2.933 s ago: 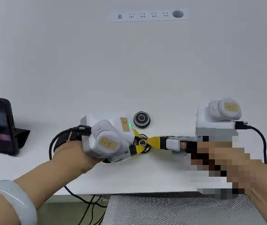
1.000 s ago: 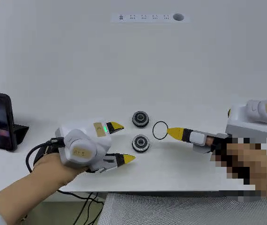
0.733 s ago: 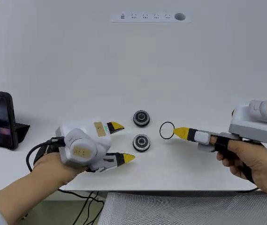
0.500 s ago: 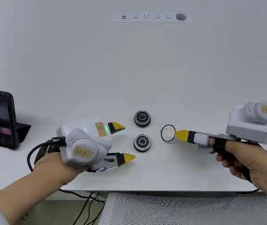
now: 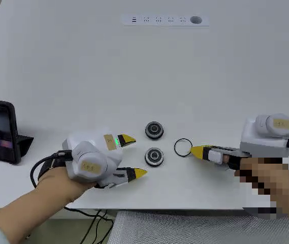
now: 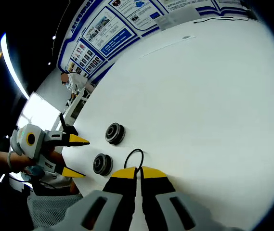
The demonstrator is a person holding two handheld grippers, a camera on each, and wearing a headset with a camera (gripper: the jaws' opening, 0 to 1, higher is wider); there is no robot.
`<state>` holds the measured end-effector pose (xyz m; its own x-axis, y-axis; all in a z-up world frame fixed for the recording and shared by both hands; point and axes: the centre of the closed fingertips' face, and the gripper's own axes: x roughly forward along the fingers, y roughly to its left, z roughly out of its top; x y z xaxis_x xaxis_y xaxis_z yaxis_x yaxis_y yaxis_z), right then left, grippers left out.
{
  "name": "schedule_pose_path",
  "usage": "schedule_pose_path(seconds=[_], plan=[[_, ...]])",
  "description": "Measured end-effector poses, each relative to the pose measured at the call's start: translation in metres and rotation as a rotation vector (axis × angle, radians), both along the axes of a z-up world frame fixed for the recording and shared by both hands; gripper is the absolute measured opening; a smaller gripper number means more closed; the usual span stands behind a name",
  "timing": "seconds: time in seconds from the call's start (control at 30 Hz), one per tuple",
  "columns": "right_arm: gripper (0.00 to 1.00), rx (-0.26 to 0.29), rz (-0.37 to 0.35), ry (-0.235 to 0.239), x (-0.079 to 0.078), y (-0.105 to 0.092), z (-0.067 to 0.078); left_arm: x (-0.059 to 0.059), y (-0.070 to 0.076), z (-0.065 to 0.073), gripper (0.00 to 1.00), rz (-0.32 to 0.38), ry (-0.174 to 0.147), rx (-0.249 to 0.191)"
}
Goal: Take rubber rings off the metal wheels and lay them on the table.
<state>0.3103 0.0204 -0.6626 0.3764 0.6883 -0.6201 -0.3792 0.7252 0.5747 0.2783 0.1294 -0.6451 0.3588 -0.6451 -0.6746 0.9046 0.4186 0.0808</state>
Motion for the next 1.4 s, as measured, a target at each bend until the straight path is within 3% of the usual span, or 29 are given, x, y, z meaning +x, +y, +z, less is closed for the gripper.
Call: schedule_pose_path(seconds=[0.23,0.43,0.73,0.9,1.13,1.4], plan=[[0.08,-0.091,0.07,-0.079,0.004,-0.002,-0.002,0.001,-0.001,0.001,0.45,-0.003,-0.003,0.0],[0.1,-0.121,0.094,-0.108,0.004,-0.003,0.0,0.001,-0.001,0.001,0.44,-0.007,-0.003,0.001],[0.11,-0.037,0.105,-0.125,0.002,0.012,0.017,-0.001,-0.006,0.002,0.37,-0.023,0.005,0.001],[0.11,-0.014,0.127,-0.11,-0.005,0.021,0.016,-0.002,-0.008,0.0,0.35,-0.029,0.013,0.004],[0.11,0.027,0.137,-0.095,-0.013,0.037,0.017,-0.001,-0.017,0.002,0.24,-0.034,0.019,-0.013],[0.1,0.039,0.155,-0.088,-0.019,0.047,0.016,0.004,-0.024,-0.001,0.21,-0.047,0.024,-0.003]])
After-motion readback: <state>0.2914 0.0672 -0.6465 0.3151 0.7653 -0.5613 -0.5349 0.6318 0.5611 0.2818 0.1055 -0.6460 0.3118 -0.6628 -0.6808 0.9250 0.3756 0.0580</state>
